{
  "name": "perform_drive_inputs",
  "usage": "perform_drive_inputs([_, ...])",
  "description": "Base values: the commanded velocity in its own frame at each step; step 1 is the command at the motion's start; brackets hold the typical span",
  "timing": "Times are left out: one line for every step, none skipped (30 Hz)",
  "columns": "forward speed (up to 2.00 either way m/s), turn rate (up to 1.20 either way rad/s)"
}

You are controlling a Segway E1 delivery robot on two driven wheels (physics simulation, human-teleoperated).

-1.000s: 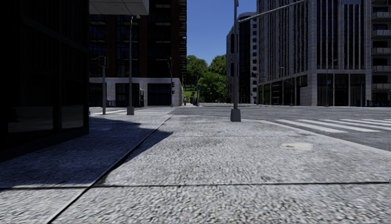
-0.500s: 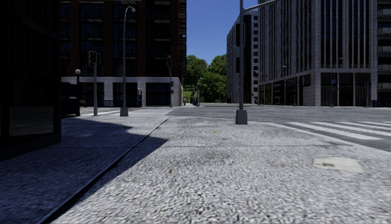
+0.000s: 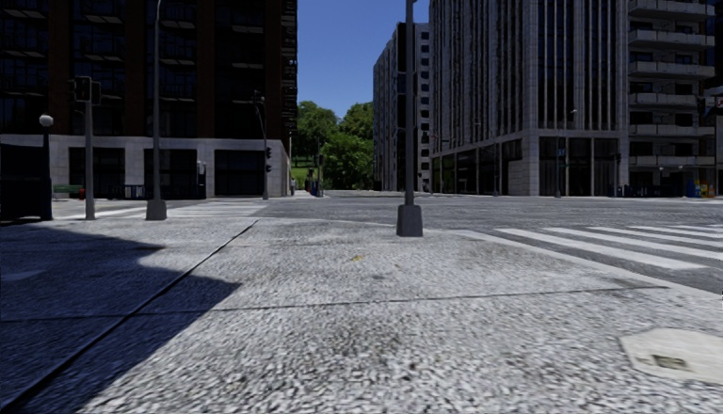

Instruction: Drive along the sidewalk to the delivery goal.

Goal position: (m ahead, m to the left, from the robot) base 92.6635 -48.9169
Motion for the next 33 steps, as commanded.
perform_drive_inputs([2.0, -0.49])
perform_drive_inputs([2.0, -0.49])
perform_drive_inputs([2.0, -0.49])
perform_drive_inputs([2.0, -0.49])
perform_drive_inputs([2.0, -0.49])
perform_drive_inputs([2.0, -0.49])
perform_drive_inputs([2.0, -0.49])
perform_drive_inputs([2.0, -0.49])
perform_drive_inputs([2.0, -0.49])
perform_drive_inputs([2.0, -0.49])
perform_drive_inputs([2.0, -0.49])
perform_drive_inputs([2.0, -0.49])
perform_drive_inputs([2.0, -0.49])
perform_drive_inputs([2.0, -0.49])
perform_drive_inputs([2.0, -0.49])
perform_drive_inputs([2.0, -0.49])
perform_drive_inputs([2.0, -0.49])
perform_drive_inputs([2.0, -0.49])
perform_drive_inputs([2.0, -0.49])
perform_drive_inputs([2.0, -0.49])
perform_drive_inputs([2.0, -0.49])
perform_drive_inputs([2.0, -0.49])
perform_drive_inputs([2.0, -0.49])
perform_drive_inputs([2.0, -0.49])
perform_drive_inputs([2.0, -0.49])
perform_drive_inputs([2.0, -0.49])
perform_drive_inputs([2.0, -0.49])
perform_drive_inputs([2.0, -0.49])
perform_drive_inputs([2.0, -0.49])
perform_drive_inputs([2.0, -0.49])
perform_drive_inputs([2.0, -0.49])
perform_drive_inputs([2.0, -0.49])
perform_drive_inputs([2.0, -0.49])
